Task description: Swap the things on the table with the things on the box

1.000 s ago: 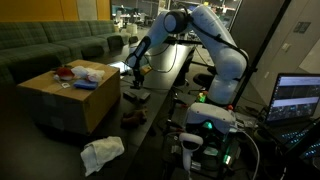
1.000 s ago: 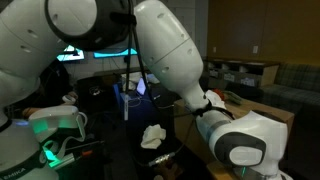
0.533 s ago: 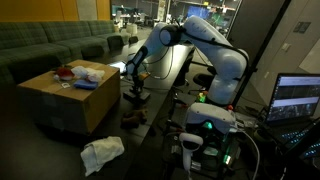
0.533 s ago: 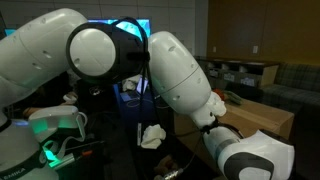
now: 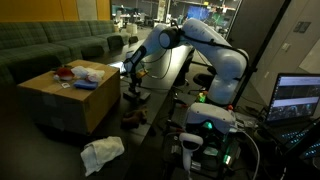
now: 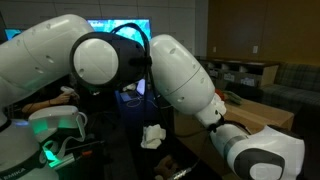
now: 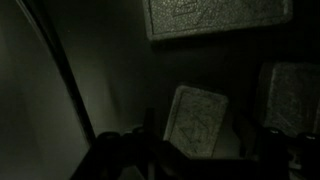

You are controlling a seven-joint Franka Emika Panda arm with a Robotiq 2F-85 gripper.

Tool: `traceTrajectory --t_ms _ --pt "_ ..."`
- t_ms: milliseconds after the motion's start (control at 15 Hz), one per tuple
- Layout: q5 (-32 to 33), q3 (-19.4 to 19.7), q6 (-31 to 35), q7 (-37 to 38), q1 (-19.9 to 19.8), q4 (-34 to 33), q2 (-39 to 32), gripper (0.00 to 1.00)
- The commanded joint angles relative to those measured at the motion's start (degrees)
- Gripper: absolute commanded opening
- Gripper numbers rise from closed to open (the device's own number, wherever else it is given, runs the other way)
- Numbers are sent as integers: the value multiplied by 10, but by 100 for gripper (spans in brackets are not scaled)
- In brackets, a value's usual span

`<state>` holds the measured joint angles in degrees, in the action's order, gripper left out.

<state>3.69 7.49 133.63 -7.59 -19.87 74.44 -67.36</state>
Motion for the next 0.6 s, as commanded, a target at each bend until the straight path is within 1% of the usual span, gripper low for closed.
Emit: traceTrajectory --t_ms 0,533 --pt "-5 6 3 5 5 -11 8 100" --pt "-15 -22 43 -12 5 46 50 100"
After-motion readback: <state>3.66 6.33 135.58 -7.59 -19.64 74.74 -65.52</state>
